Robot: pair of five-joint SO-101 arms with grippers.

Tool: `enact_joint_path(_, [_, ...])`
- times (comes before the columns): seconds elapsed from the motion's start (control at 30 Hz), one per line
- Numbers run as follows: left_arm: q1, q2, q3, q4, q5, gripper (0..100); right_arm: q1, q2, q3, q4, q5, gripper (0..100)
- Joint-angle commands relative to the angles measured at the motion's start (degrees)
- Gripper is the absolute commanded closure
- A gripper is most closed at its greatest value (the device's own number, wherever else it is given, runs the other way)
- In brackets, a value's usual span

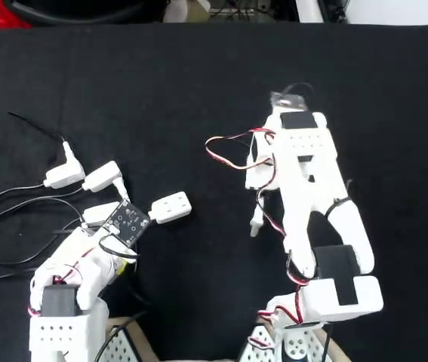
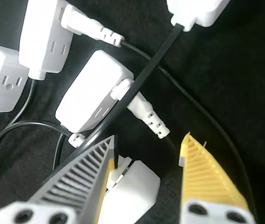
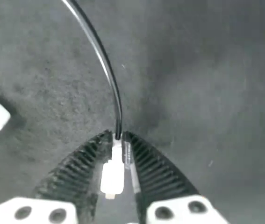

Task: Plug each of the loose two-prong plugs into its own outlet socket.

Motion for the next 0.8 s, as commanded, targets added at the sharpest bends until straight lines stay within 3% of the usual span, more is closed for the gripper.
enact_joint_path(0.0, [-0.3,0.3,-0.7,0.1,-0.5,78,-0.2,3.1,-3.0,-4.7,21.7,98.7])
enact_joint_path(0.1, [-0.3,0.3,-0.7,0.1,-0.5,78,-1.8,8.3,-3.1,-6.9,35.9,98.7])
enact_joint_path(0.17, [-0.3,0.3,-0.6,0.1,-0.5,78,-2.8,11.9,-3.3,-6.0,40.5,98.7])
enact_joint_path(0.3, [-0.3,0.3,-0.6,0.1,-0.5,78,-3.2,17.5,-5.6,-4.3,43.1,96.6])
enact_joint_path(0.5, [-0.3,0.3,-0.6,0.1,-0.5,78,-3.6,22.9,-18.6,13.6,47.0,76.3])
enact_joint_path(0.77, [-0.3,0.3,-0.6,0.0,-0.5,78,-3.9,30.9,-21.9,16.6,47.0,75.5])
